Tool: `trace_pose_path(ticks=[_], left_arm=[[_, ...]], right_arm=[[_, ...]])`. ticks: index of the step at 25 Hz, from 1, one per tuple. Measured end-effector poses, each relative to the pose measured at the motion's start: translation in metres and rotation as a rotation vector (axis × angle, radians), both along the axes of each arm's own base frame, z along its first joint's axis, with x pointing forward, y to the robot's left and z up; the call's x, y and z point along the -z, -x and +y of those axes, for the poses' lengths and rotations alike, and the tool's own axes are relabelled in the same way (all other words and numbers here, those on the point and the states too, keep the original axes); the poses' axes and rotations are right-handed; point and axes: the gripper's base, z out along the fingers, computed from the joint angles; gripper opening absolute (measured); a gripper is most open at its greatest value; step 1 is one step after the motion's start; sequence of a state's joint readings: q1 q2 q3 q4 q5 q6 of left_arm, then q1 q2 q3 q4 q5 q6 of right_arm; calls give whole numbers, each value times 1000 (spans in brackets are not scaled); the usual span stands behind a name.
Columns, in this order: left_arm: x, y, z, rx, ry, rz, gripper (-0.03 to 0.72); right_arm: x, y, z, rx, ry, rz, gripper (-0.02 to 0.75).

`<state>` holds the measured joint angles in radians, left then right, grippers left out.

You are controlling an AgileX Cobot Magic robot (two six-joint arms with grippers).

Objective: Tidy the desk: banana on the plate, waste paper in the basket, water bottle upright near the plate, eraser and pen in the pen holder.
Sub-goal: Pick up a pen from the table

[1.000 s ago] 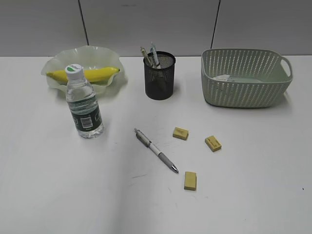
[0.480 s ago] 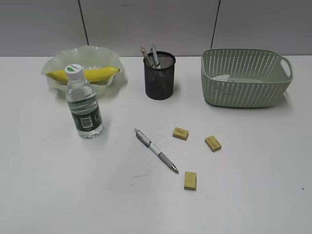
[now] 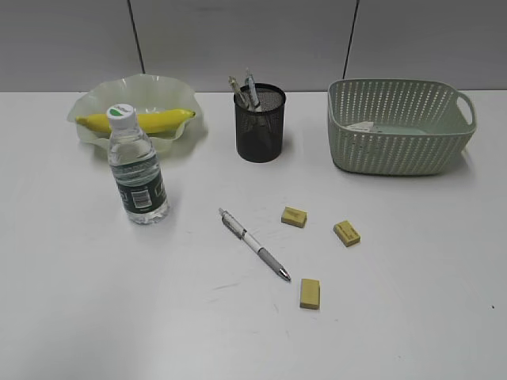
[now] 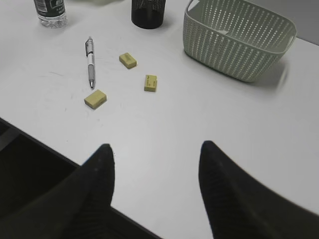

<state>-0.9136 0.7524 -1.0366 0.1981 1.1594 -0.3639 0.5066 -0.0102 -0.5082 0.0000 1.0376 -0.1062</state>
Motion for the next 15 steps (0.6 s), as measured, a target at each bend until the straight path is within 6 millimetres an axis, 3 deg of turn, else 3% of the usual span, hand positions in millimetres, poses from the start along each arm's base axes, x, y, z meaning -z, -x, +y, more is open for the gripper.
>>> trace_pose_path(ticks=[6, 11, 15], left_arm=[[53, 33, 41, 30, 35, -51, 220], [88, 52, 66, 45, 73, -101, 220], [99, 59, 76, 48, 126, -157, 222]], right_arm=[[-5, -14, 9, -20, 57, 57, 437], [-19, -53, 31, -55, 149, 122, 437], [-28, -97, 58, -106, 228, 220, 437]])
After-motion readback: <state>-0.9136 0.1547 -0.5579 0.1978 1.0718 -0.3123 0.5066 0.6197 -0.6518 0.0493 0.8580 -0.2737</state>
